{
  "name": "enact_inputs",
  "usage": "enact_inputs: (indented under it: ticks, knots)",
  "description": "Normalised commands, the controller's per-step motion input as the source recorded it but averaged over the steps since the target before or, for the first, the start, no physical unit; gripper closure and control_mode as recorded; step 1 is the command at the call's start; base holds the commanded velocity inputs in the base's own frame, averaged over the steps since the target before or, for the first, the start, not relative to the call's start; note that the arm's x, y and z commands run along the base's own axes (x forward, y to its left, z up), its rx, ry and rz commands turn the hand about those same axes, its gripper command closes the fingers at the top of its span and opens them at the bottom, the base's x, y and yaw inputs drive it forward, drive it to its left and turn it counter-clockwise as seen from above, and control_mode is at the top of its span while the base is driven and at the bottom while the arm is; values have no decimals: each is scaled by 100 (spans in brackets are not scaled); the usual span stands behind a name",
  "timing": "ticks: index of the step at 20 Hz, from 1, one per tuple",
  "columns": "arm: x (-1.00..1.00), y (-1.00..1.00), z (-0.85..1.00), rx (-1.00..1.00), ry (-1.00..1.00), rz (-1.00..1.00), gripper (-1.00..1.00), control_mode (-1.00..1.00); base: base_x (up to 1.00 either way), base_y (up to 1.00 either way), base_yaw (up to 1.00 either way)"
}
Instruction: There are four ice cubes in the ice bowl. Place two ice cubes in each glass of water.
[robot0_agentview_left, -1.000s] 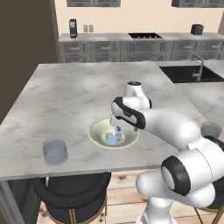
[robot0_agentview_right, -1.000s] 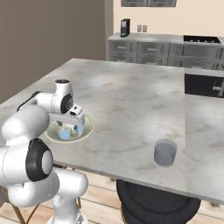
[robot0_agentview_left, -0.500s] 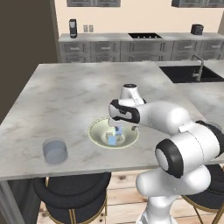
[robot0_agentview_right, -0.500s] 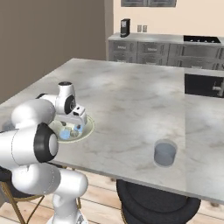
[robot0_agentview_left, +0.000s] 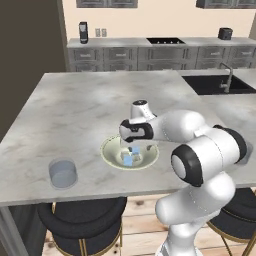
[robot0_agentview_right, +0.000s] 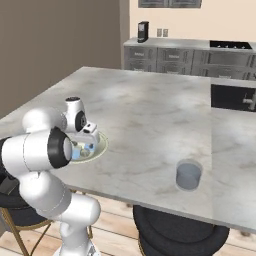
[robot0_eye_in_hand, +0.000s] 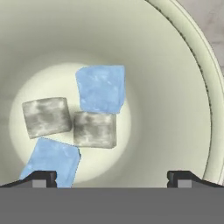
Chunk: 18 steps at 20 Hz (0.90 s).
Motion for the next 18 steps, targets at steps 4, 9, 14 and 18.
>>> enact_inputs:
  ticks: [4, 9, 14, 18]
  knots:
    - [25, 0, -21, 0, 0, 0, -100, -100, 0, 0, 0]
    - [25, 0, -14, 0, -1, 0, -100, -100, 0, 0, 0]
    - [26, 0, -21, 0, -1, -1, -100, -100, 0, 0, 0]
    - [23, 0, -18, 0, -1, -1, -100, -100, 0, 0, 0]
